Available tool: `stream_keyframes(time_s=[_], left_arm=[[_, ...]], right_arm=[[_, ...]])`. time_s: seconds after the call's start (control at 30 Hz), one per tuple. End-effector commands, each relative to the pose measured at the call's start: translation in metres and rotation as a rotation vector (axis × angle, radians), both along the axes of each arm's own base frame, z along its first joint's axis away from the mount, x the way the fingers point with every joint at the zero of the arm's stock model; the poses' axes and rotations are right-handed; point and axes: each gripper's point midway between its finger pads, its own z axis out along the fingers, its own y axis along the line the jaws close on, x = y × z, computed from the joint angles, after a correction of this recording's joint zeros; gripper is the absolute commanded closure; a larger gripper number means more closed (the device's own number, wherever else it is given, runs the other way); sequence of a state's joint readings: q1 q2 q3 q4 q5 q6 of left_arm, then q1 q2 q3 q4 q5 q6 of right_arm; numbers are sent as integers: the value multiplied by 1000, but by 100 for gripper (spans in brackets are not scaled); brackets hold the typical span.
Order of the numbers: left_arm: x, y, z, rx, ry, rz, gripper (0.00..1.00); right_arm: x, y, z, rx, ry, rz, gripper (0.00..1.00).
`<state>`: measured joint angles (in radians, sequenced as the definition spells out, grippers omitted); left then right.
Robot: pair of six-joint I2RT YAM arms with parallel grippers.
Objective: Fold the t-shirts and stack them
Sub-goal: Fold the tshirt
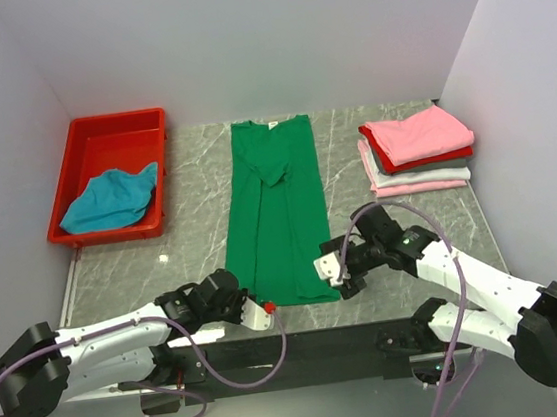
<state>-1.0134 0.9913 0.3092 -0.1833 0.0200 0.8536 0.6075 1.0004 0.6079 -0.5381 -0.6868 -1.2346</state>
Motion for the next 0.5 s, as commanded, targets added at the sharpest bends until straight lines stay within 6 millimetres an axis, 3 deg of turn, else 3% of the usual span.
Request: stream_keyframes(time_s=[0.0,0.17,0.33,0.47], left_arm=[[-3,9,-5,26,10,1,97],[-3,-2,0,1,36,-7,100],[-4,-14,7,-42,55,-17,100],[-4,-13,13,-60,40,-17,100]], right_arm=[[-14,6,-10,-11,-51,95,17],[-25,12,-46,-99,-77,84,18],[-25,24,-56,-130,-89,50,19],[-19,21,-69,-199,-97,21,23]])
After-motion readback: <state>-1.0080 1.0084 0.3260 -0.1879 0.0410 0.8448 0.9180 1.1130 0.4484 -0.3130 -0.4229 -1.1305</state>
